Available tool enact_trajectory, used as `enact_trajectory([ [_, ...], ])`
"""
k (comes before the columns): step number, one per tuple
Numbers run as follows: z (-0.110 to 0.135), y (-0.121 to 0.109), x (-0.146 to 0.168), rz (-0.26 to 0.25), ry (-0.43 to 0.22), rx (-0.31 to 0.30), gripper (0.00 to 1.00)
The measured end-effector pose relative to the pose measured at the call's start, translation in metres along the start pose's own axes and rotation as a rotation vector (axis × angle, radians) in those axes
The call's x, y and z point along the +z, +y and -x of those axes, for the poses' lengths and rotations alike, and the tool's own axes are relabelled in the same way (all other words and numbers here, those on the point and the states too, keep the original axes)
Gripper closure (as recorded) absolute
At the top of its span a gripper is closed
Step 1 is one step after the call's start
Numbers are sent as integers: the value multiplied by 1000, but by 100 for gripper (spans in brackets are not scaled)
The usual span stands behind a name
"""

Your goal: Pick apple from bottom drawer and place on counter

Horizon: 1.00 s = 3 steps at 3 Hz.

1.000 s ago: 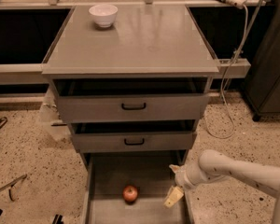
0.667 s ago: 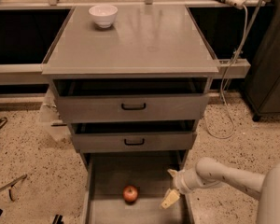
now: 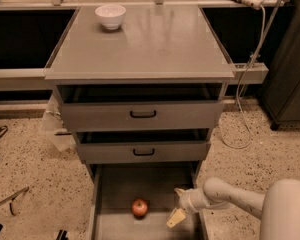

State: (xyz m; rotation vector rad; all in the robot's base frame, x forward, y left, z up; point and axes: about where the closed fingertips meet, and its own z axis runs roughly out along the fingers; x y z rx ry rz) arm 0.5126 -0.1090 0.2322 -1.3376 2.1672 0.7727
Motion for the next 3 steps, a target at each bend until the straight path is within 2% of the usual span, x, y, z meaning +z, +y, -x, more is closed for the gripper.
enact_trajectory([
  [1,7,0,31,52,-10,-34,0],
  [2,17,1,76,116,-46,-84,0],
  [3,23,9,117,154,-76,-126,0],
])
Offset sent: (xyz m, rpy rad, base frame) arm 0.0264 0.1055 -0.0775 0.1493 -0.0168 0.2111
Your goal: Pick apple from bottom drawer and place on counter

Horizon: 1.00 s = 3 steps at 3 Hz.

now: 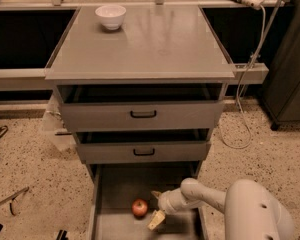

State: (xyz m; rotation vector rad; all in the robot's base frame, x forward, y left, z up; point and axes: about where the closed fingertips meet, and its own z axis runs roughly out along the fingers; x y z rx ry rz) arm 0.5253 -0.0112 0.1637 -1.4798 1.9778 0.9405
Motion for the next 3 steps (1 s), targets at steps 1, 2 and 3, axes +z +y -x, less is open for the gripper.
enact_trajectory([
  [1,0,0,0,0,0,0,0],
  [2,5,-1,13,24,-3,-17,0],
  [3,21,-7,35,62,-17,-56,0],
])
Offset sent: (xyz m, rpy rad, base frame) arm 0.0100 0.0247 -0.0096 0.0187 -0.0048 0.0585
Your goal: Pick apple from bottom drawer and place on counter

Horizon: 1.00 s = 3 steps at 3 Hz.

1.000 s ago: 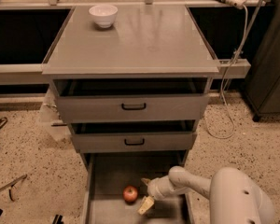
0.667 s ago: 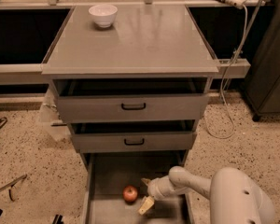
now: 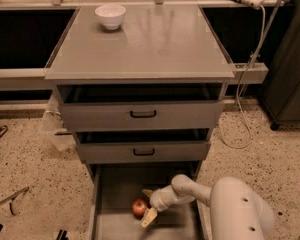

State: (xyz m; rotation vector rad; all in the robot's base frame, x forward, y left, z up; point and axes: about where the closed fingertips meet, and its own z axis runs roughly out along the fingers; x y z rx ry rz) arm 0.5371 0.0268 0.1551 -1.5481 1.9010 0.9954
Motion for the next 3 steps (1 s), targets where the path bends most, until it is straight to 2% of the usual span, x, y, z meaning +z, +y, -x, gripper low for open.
enact_trajectory([
  [1,11,-5,18,34,-14,-29,0],
  [2,4,-6,34,-9,-34,-33,0],
  [3,4,-7,34,-12,-35,-33,0],
])
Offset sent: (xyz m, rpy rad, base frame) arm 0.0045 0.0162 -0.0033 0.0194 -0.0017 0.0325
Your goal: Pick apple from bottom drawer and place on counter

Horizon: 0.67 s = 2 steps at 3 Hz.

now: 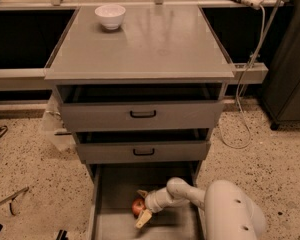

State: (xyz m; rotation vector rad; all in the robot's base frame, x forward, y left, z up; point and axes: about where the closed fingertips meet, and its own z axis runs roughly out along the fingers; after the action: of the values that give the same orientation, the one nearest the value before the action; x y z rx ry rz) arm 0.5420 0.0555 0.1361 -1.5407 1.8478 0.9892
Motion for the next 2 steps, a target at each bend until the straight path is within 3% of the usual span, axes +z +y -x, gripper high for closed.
enact_trajectory([
  [1,0,0,0,0,0,0,14],
  [2,0,0,0,0,0,0,37],
])
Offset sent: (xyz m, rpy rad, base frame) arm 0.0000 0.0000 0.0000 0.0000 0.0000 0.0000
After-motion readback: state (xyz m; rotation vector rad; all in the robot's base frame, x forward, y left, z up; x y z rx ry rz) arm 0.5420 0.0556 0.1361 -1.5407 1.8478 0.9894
